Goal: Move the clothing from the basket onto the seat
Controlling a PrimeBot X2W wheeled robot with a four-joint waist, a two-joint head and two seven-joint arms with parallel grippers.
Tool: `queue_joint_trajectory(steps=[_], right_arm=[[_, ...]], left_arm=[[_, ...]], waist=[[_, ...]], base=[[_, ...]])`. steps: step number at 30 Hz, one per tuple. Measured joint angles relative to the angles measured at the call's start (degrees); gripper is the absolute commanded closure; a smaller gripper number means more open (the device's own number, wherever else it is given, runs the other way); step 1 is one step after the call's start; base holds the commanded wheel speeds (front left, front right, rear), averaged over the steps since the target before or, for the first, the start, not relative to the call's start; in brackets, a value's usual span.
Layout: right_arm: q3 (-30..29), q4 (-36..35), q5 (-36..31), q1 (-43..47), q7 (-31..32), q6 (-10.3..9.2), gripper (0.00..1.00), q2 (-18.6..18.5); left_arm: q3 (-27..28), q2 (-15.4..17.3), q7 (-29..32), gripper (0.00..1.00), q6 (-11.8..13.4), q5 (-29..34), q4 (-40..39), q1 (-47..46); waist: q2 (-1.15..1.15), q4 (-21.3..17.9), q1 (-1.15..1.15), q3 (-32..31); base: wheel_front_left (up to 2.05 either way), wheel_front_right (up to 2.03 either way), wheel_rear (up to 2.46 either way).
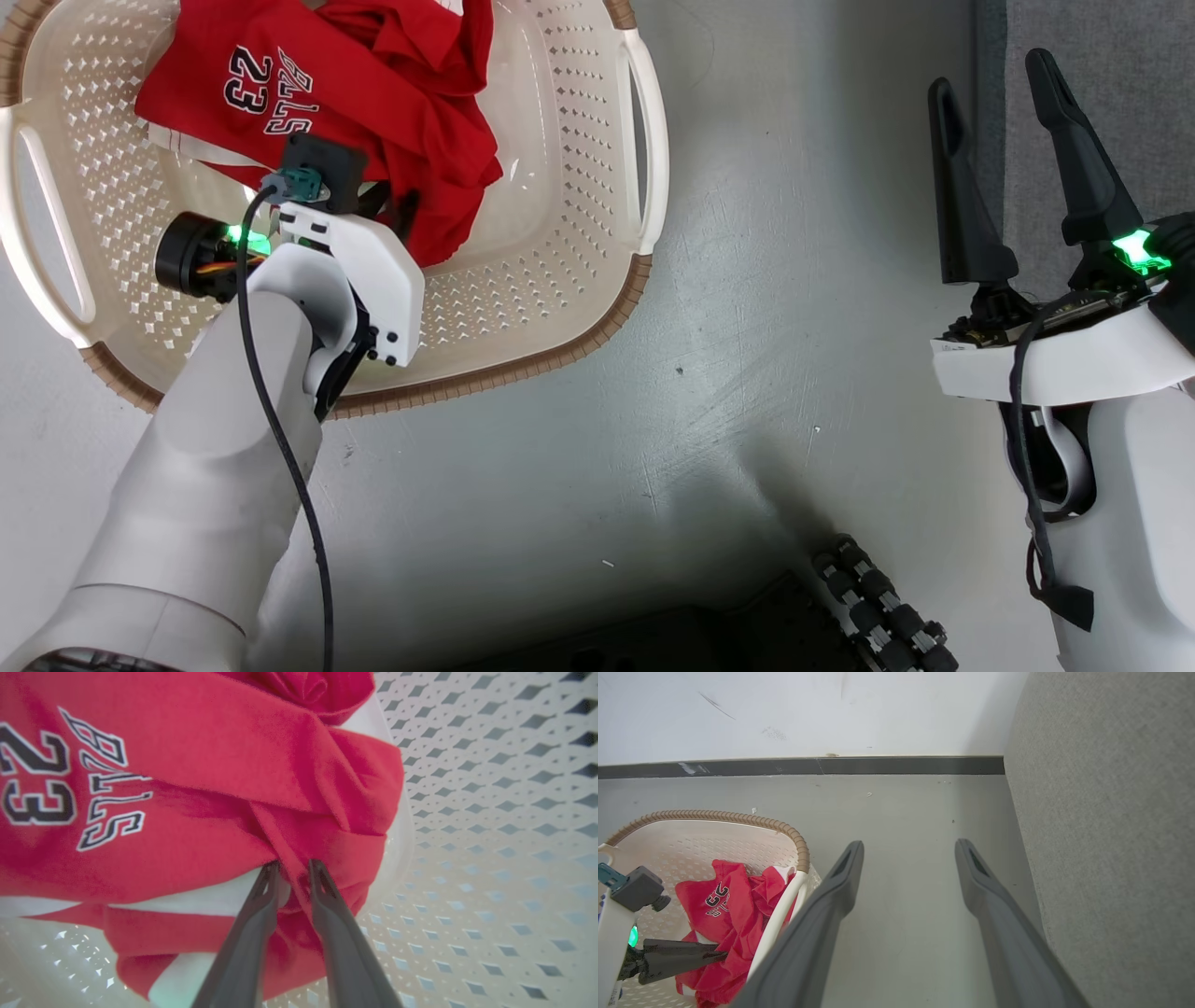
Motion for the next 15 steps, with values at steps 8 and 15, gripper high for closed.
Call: queue_joint_trajectory(steps=[8, 15], right_arm=[[-0.13, -0.04, 0.32, -0.03, 0.0, 0.0, 0.0, 0.0], [-0.23, -0.05, 1.25, -0.44, 0.0, 0.0, 0.0, 0.0]], left_arm=[[-0.43, 0.02, -1.46, 1.0, -0.05, 0.0, 0.38, -1.56], [-0.47, 0.66, -3.02, 1.0, -0.1, 0.0, 0.42, -1.95]], waist=[[0.0, 0.01, 0.0, -0.07], [0.0, 0.39, 0.0, -0.28]], base=[[0.0, 0.0, 0.0], [0.0, 0.0, 0.0]])
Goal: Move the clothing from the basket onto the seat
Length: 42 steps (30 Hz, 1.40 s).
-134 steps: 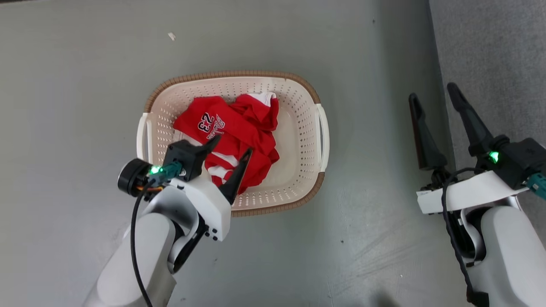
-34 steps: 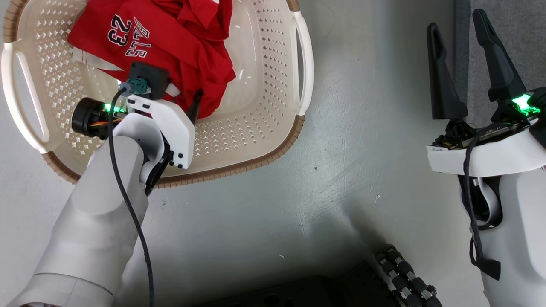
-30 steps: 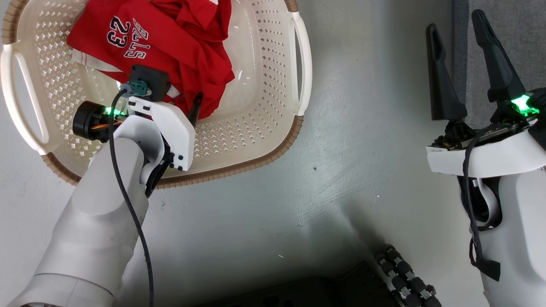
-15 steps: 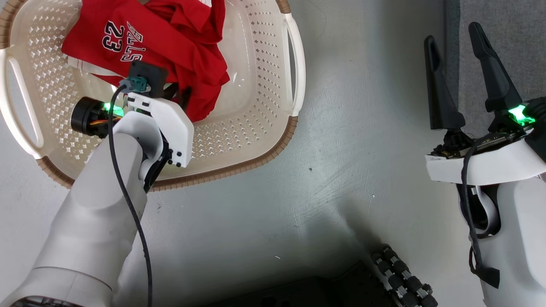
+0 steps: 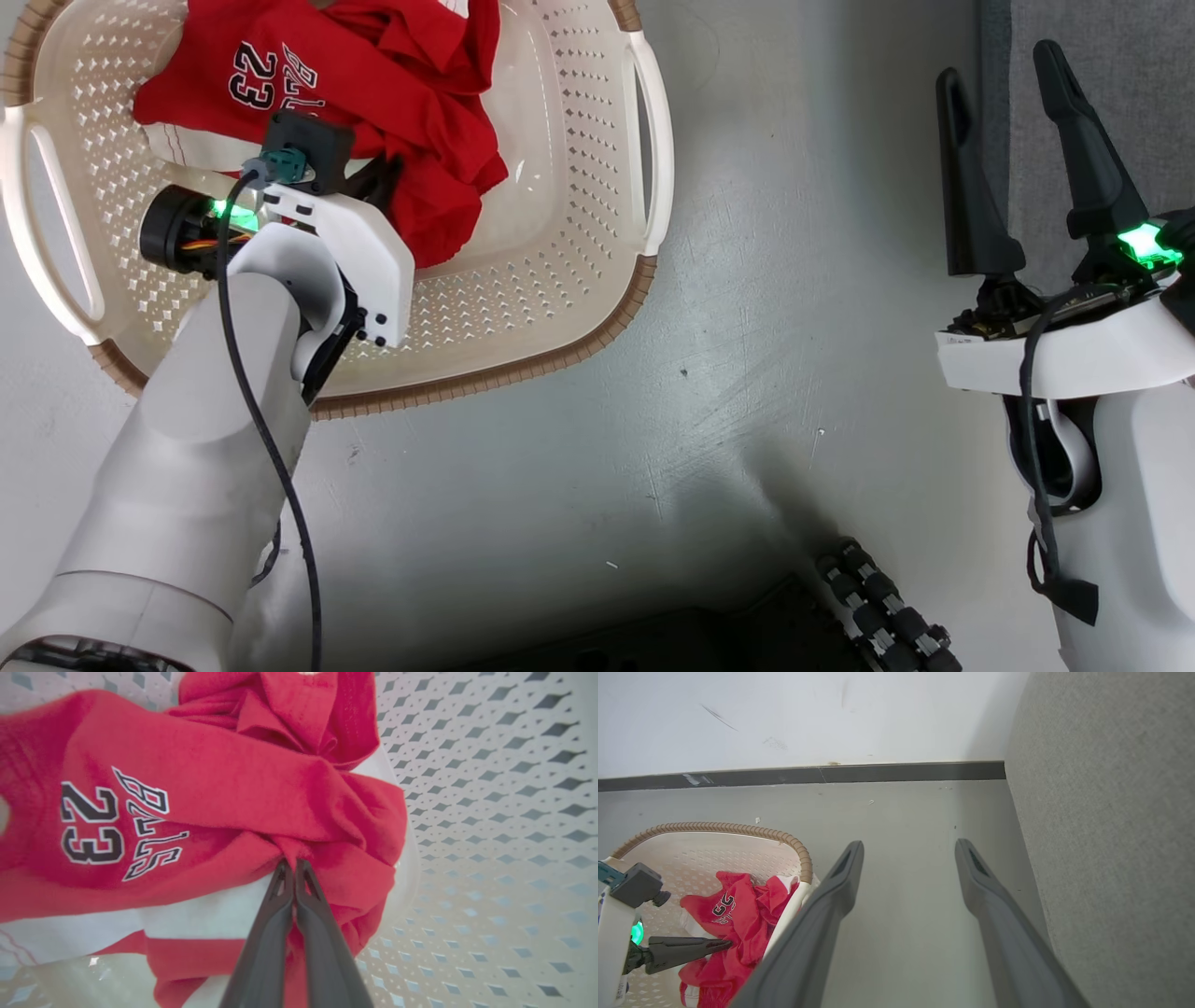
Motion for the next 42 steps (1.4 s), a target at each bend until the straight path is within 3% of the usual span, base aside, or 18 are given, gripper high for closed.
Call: queue_joint_trajectory(steps=[23, 42], right_arm=[[-1.7, 2.09, 1.13, -6.18, 0.0, 0.0, 0.0, -0.03], [-5.19, 6.37, -0.19, -8.11, 0.0, 0.0, 0.0, -0.1]], left_arm=[[2.59, 2.12, -10.29, 1.0, -0.41, -3.37, -6.79, 0.39], [5.5, 3.44, -18.16, 1.0, -0.41, -6.57, -14.74, 10.04]], waist=[[0.0, 2.89, 0.0, -3.52], [0.0, 5.91, 0.0, -11.26]], base=[[0.0, 0.0, 0.0], [0.0, 0.0, 0.0]])
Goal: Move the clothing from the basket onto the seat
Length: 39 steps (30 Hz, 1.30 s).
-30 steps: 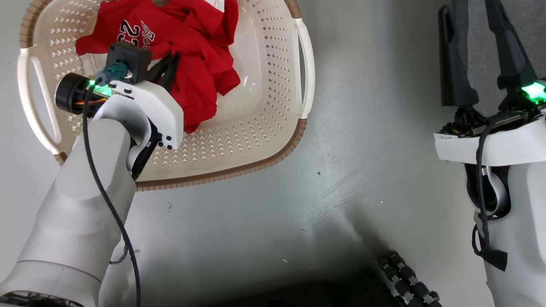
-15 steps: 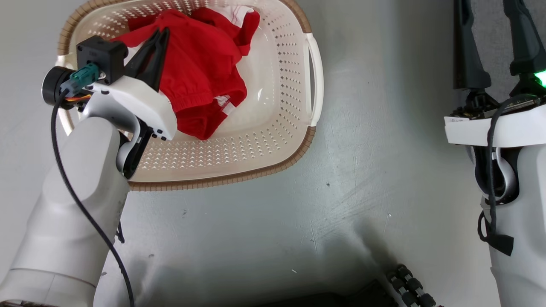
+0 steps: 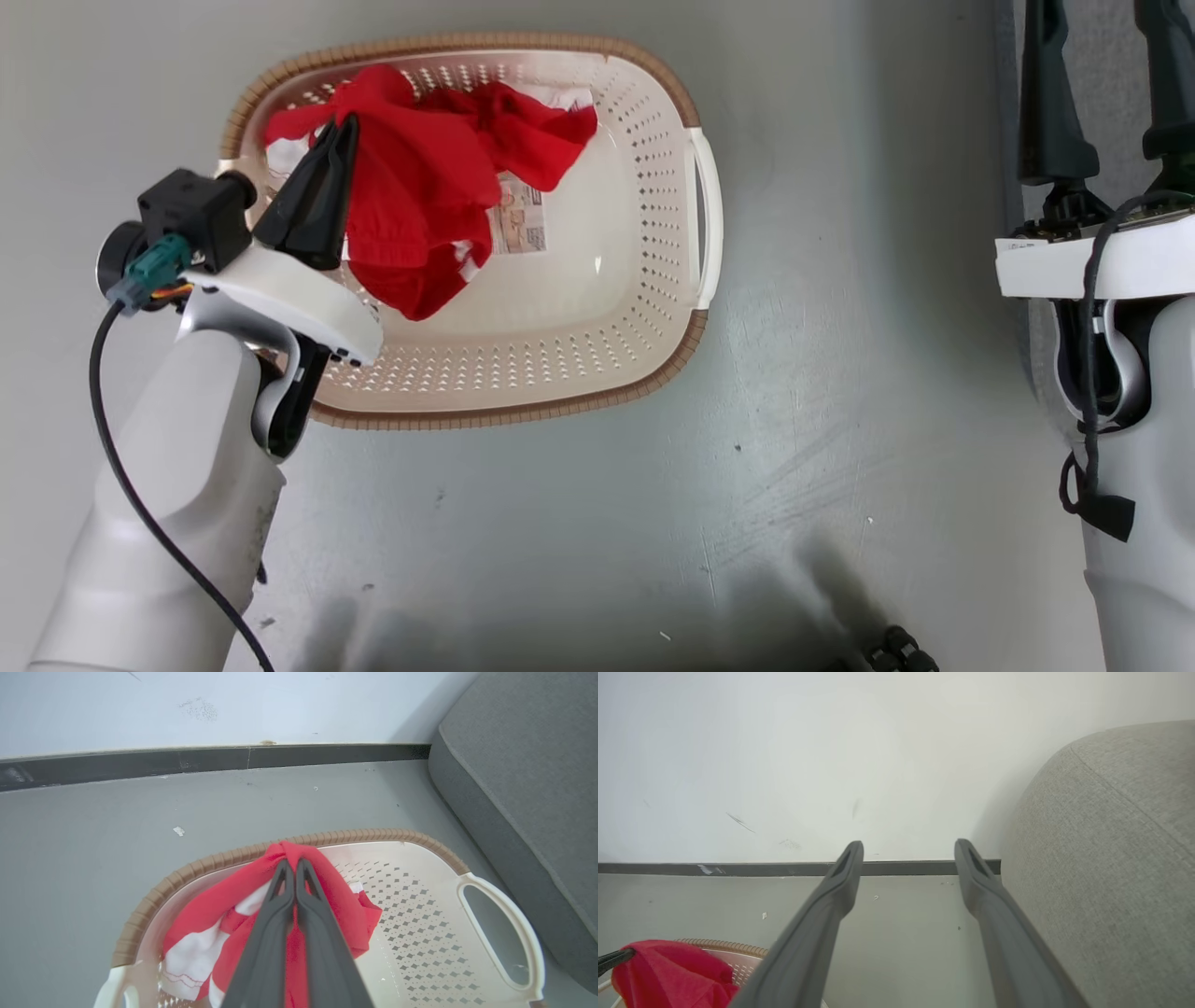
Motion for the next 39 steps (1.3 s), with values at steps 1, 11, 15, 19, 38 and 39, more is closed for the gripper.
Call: queue_joint_trajectory(steps=[1, 11, 15, 19, 38, 39], right_arm=[[0.01, 0.31, -0.26, 0.0, 0.0, 0.0, 0.0, 0.0], [0.38, 2.37, -2.32, 0.06, 0.0, 0.0, 0.0, -0.03], [0.44, 3.28, -3.04, 0.25, 0.0, 0.0, 0.0, -0.07], [0.12, 4.26, -3.42, 1.01, 0.0, 0.0, 0.0, -0.11], [-2.78, 8.82, -5.67, 11.12, 0.0, 0.0, 0.0, -0.09], [-2.91, 9.03, -5.78, 11.78, 0.0, 0.0, 0.0, -0.08]], left_arm=[[0.19, 0.01, -0.22, 1.0, 0.0, -0.21, -0.48, 0.59], [2.98, -0.15, -1.42, 1.0, 0.0, -2.02, -6.19, 6.35], [3.98, -0.19, -1.43, 1.0, 0.14, -2.33, -8.35, 8.9], [4.91, -0.33, -1.44, 1.0, 0.34, -2.56, -10.71, 11.16], [7.35, -0.76, -1.51, 1.0, 2.6, -3.57, -18.61, 24.25], [7.37, -0.76, -1.51, 1.0, 2.69, -3.57, -19.01, 24.95]], waist=[[0.0, 0.17, 0.0, -0.52], [0.0, 2.02, 0.0, -6.54], [0.0, 2.8, 0.0, -9.29], [0.0, 3.59, 0.0, -12.29], [0.0, 7.15, 0.0, -28.09], [0.0, 7.32, 0.0, -28.96]], base=[[0.0, 0.0, 0.0], [0.0, 0.0, 0.0], [0.0, 0.0, 0.0], [0.0, 0.0, 0.0], [0.0, 0.0, 0.0], [0.0, 0.0, 0.0]])
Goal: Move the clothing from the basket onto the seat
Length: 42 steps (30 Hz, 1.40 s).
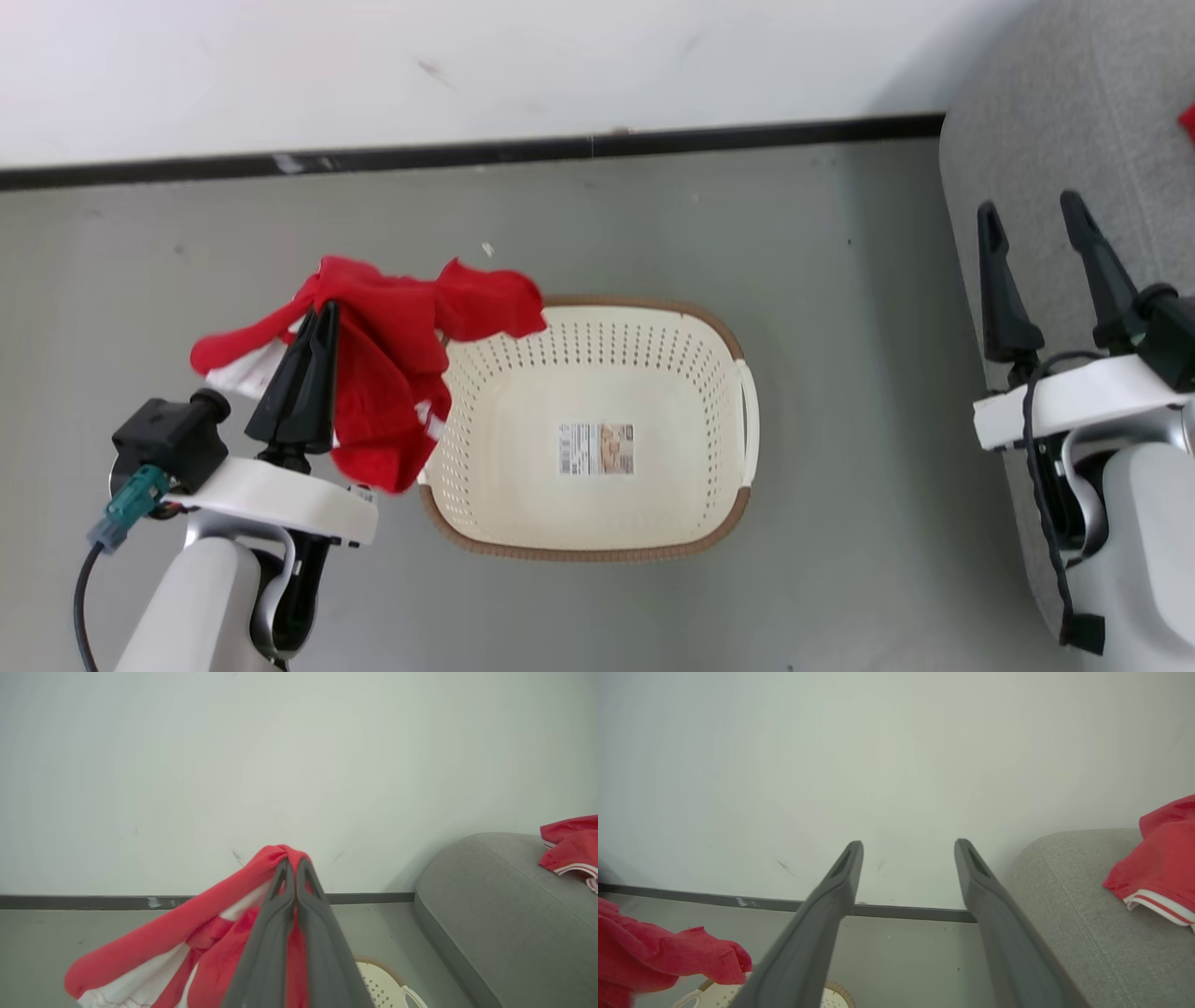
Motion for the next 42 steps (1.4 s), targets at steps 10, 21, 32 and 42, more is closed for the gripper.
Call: queue_joint_trajectory(steps=[10, 21, 32, 42], right_arm=[[0.4, 1.27, -0.64, 4.41, 0.0, 0.0, 0.0, 0.12], [10.38, 2.72, -0.04, 8.16, 0.0, 0.0, 0.0, 0.13], [28.74, 3.23, 3.9, 8.42, 0.0, 0.0, 0.0, -0.12], [43.43, 3.14, 6.61, 8.16, 0.0, 0.0, 0.0, -0.46]], left_arm=[[-0.3, 0.42, 0.74, 1.0, 1.59, 0.02, -3.76, 5.26], [-2.19, 1.11, 4.74, 1.0, 2.87, 0.3, -8.15, 10.04], [-5.23, 1.08, 9.64, 1.0, 3.38, 0.55, -12.38, 13.51], [-8.18, 0.91, 13.49, 1.0, 3.87, 0.66, -16.31, 14.99]], waist=[[0.0, 1.47, 0.0, -7.91], [0.0, 2.97, 0.0, -14.89], [0.0, 4.7, 0.0, -19.75], [0.0, 6.03, 0.0, -22.4]], base=[[0.0, 0.0, 0.0], [0.0, 0.0, 0.0], [0.0, 0.0, 0.0], [0.0, 0.0, 0.0]])
